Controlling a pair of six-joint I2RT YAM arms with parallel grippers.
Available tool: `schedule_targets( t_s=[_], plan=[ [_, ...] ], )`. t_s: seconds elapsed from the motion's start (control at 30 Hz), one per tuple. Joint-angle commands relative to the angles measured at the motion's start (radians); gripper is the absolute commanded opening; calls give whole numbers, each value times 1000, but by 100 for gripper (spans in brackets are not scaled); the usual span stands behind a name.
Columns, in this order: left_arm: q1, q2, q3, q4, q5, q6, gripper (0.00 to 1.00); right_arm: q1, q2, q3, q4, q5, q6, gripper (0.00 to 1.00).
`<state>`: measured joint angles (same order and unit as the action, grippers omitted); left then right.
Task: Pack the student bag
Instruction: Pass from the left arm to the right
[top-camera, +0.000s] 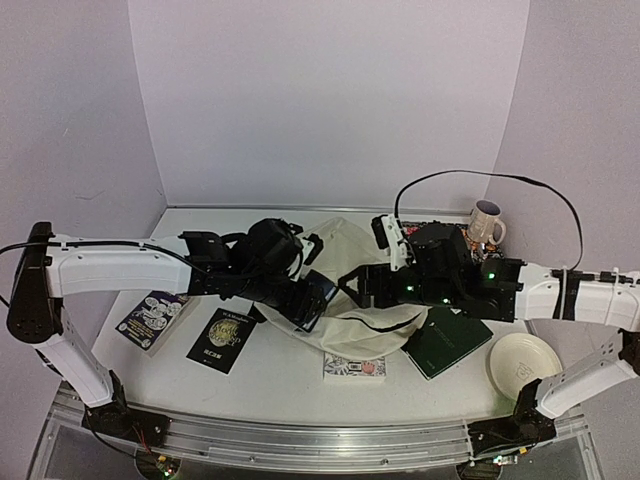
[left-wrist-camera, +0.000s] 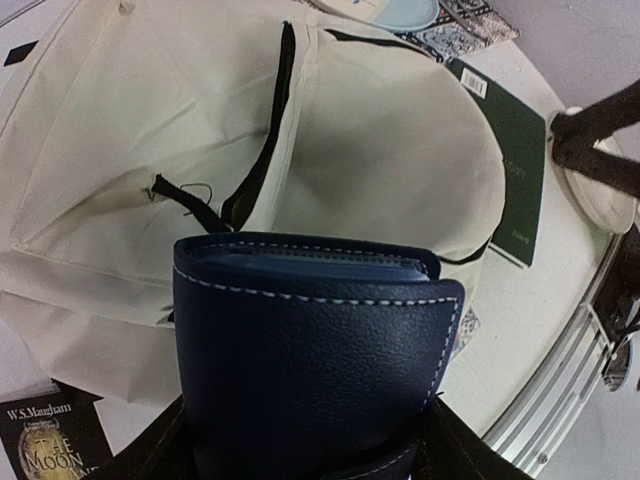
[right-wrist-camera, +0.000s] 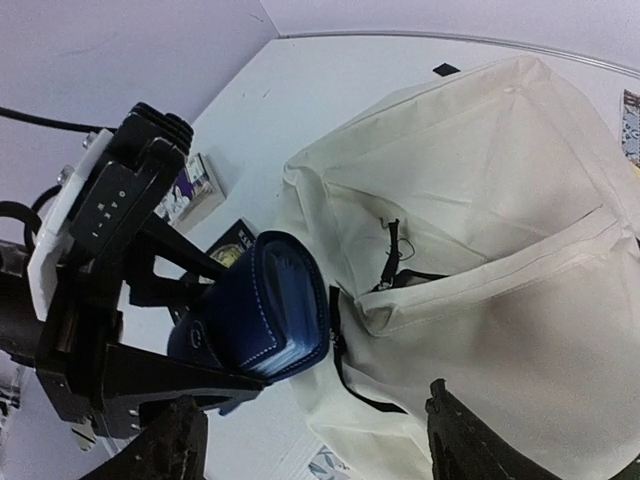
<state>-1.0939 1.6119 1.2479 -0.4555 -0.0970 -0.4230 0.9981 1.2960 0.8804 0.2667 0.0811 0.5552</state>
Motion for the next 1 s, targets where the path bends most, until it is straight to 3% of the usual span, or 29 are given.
schedule_targets(
  t_s=[0.0,0.27,0.43,0.7,0.97],
  plan=[
    [-2,-9,-12,160,21,-67,68,-8,1,4,85,-44,106,78],
    [-15,-15,-38,239,66,-46,70,-55,67,-4,169,-167,187,79],
    [-26,-3,-34,270,92,-24,71,-72,100,-9,208,-202,218,74],
    [-32,-7,-54,333,90,-25,71,-98,121,-38,272,-287,261,53],
    [-31,-8,-66,339,40,15,78,-137,78,-66,282,-313,258,9]
  ],
)
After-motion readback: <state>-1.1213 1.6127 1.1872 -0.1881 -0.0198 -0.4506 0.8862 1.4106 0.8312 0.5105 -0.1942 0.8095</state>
